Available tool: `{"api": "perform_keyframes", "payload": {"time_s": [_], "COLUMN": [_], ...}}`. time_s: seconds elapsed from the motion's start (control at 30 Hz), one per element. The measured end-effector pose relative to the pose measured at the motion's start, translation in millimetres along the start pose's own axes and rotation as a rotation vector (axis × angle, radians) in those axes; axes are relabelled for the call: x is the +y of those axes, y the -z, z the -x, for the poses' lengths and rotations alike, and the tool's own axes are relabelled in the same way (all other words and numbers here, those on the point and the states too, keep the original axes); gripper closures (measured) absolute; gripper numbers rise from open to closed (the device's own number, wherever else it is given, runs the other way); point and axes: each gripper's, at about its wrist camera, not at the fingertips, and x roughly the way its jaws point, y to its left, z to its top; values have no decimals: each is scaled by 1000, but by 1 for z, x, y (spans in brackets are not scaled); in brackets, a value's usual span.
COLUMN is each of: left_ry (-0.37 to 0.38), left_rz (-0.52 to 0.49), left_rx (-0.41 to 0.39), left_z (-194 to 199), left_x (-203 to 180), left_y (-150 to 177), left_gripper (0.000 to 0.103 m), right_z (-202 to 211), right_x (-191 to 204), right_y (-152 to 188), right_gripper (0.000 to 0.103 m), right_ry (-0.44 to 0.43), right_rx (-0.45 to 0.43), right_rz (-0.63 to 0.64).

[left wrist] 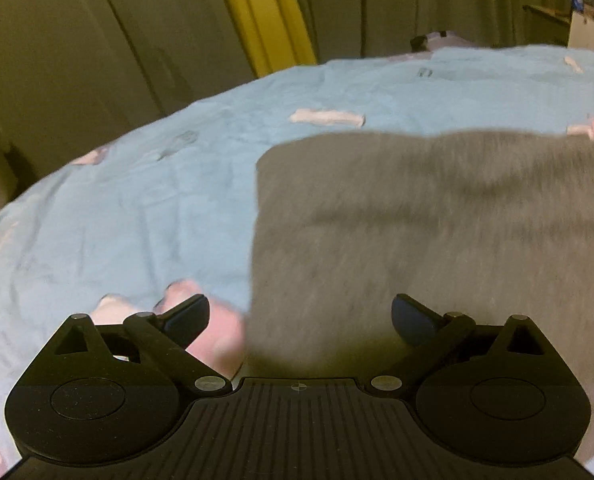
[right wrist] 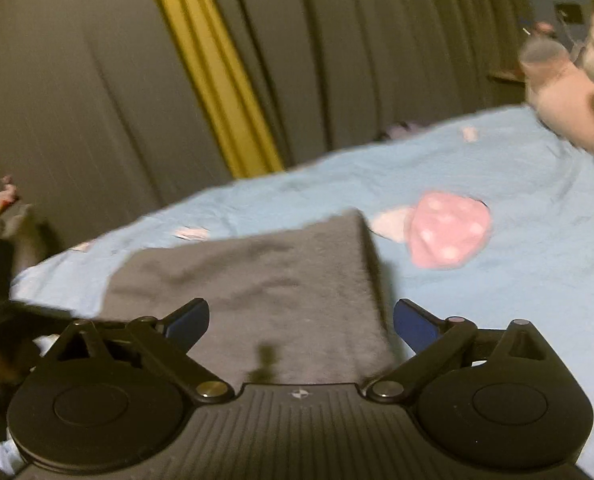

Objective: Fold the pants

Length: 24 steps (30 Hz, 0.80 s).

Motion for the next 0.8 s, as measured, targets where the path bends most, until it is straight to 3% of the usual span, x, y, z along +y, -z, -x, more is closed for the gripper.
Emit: {"api": "perform_keyframes", "payload": {"time_s": [0.17, 0.43, 0.63, 0.8], "left_ry": [42, 149, 390, 447], "left_rz": [76, 246, 488, 341], "left_rx": [-9, 17, 94, 124], "left_z": [5, 3, -27, -41], "left_x": [13, 47, 90, 89], "left_y": [22, 38, 49, 28], "left_gripper": [1, 0, 0, 0], "right_z": [-51, -59, -77, -103], "right_x": [-13, -39, -70, -88], "right_y": [11, 5, -9, -19], "right_gripper": [4, 4, 4, 4], "right_ry": [8, -80, -253, -407], "right_rx": [290, 302, 343, 409], "right_rz": [-100, -235, -404, -462]}}
